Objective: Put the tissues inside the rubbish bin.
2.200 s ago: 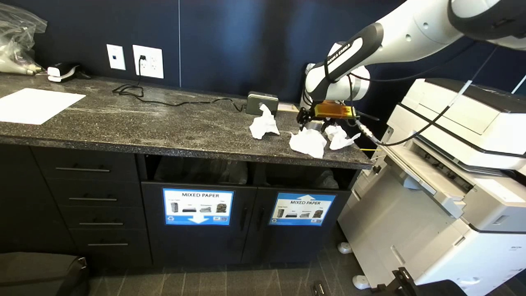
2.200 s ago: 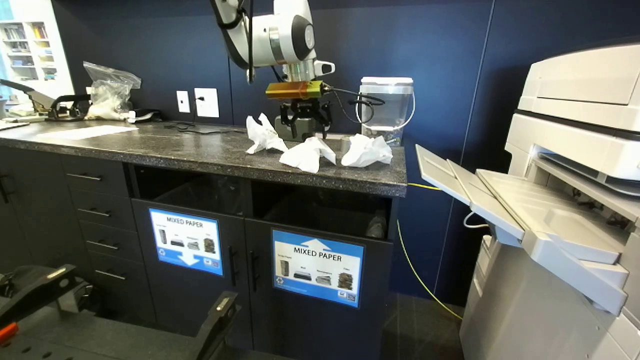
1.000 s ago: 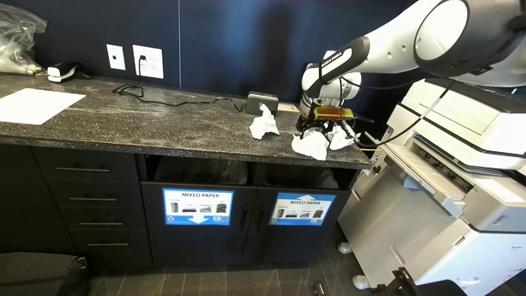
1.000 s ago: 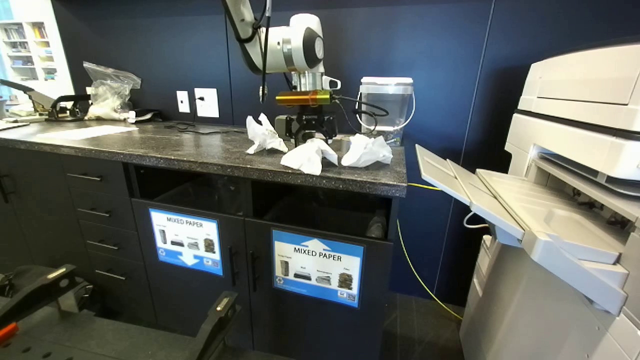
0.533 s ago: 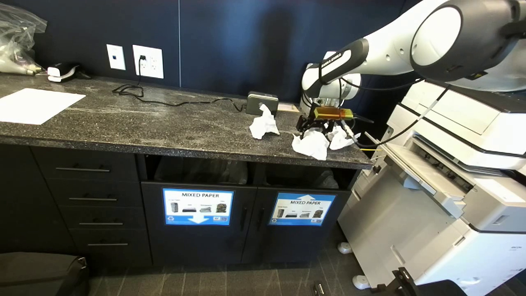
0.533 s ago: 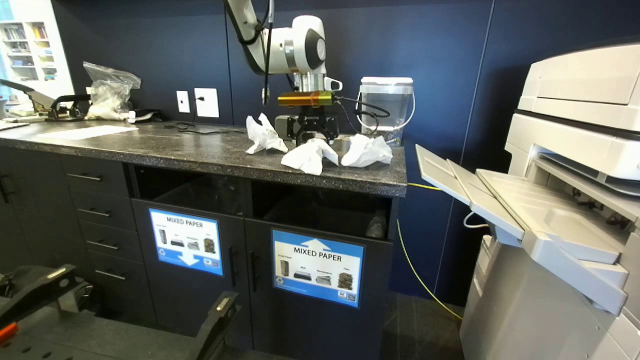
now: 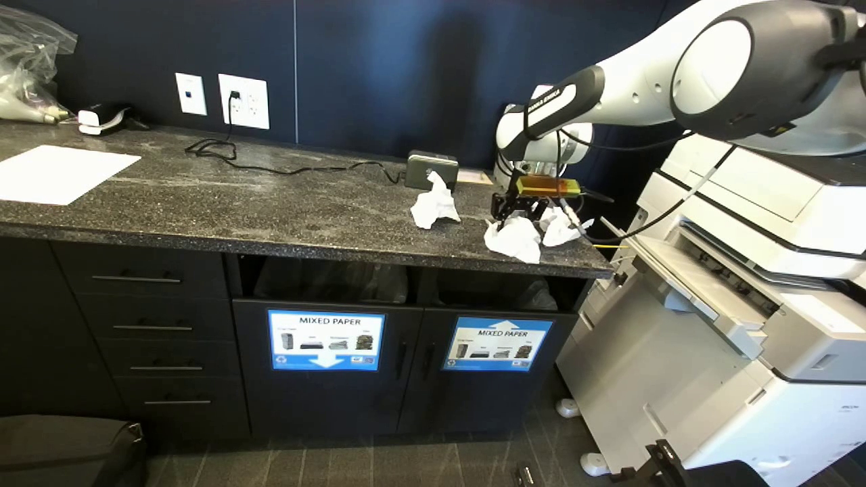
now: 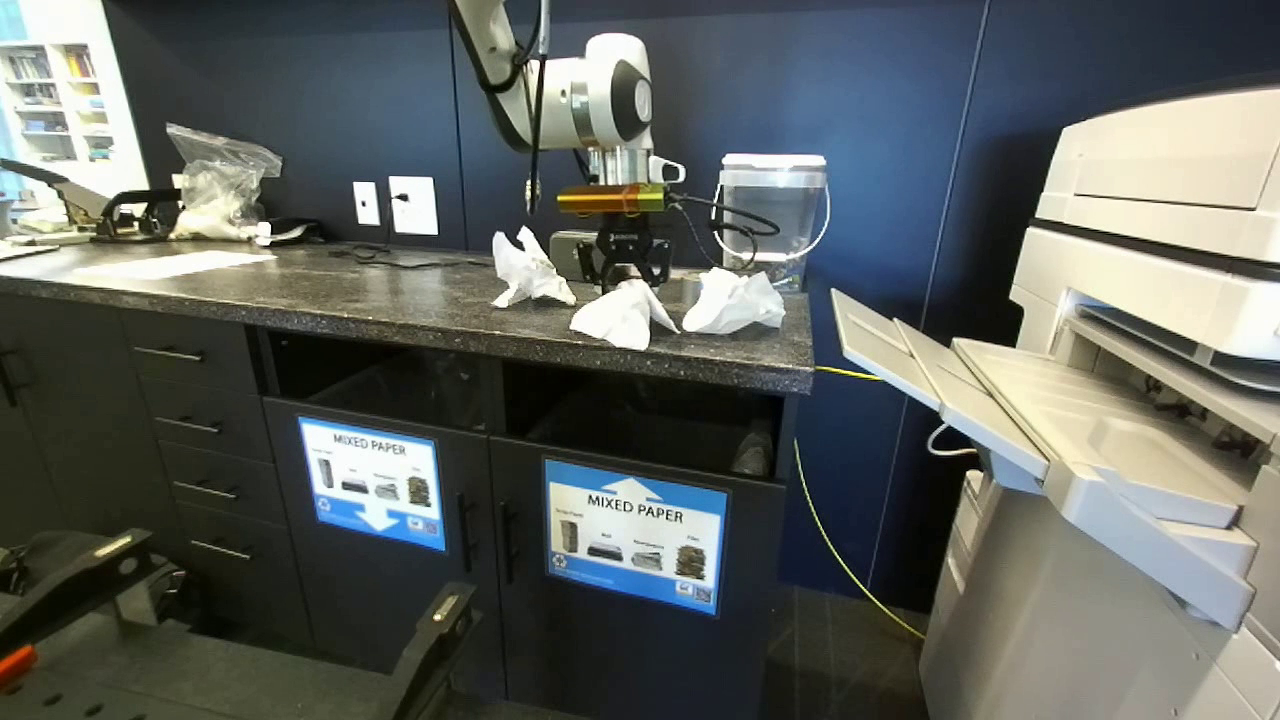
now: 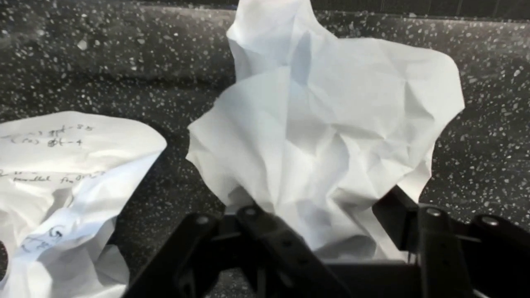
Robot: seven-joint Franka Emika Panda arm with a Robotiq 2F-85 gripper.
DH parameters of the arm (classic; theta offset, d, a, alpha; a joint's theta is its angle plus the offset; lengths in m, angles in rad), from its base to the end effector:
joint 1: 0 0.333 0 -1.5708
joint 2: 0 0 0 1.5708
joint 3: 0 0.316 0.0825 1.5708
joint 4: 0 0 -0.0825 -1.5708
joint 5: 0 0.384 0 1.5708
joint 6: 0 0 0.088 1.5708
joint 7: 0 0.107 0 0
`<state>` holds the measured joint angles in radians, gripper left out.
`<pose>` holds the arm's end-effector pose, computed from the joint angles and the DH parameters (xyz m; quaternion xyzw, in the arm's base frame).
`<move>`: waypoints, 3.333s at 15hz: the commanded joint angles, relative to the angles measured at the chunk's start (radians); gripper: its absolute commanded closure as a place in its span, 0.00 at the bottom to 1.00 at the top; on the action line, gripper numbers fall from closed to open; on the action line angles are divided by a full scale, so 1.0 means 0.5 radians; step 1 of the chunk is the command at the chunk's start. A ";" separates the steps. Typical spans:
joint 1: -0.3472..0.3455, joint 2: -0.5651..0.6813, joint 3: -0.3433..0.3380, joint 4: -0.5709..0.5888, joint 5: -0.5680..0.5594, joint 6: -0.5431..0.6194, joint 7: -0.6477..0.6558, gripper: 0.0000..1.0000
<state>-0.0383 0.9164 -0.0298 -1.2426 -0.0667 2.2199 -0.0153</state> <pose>0.7591 -0.0478 0.2143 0.9988 -0.0009 0.0289 0.0400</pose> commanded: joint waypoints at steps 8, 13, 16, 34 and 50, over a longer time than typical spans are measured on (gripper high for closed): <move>-0.024 0.040 0.021 0.119 0.041 -0.127 -0.041 0.93; -0.038 -0.012 0.037 0.053 0.073 -0.325 -0.058 0.89; -0.049 -0.093 0.049 -0.084 0.104 -0.356 -0.076 0.88; -0.181 -1.253 0.233 -1.806 0.529 0.525 -0.488 0.88; -0.233 -1.397 0.612 -2.539 1.456 1.263 -2.018 0.87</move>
<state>-0.1250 0.1926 0.2200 -2.5214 0.5738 2.8069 -0.8540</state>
